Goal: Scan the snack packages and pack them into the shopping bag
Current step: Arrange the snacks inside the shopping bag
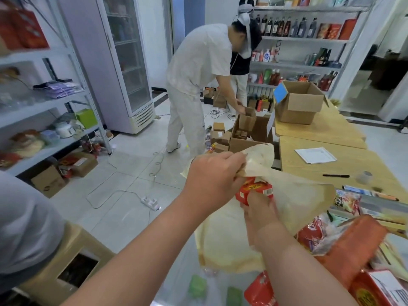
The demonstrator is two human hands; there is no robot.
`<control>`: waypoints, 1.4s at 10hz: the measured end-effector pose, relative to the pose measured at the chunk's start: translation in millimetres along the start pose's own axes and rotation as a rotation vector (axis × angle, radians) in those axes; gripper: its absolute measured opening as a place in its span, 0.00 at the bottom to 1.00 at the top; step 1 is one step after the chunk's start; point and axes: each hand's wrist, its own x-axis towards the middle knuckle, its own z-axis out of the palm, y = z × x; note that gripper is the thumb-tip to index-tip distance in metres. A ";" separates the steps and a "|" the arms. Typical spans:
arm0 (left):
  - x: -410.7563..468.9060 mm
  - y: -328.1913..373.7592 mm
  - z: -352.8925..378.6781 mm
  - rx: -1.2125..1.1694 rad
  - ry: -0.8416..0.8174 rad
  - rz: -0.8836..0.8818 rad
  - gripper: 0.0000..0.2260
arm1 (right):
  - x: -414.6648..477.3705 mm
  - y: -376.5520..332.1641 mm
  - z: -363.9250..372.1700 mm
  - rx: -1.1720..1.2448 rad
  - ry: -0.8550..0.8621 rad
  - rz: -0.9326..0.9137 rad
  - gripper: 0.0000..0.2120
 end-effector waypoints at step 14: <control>77.9 243.6 178.0 -0.562 -0.819 -0.159 0.07 | -130.8 -210.4 -259.3 0.160 0.262 -0.373 0.05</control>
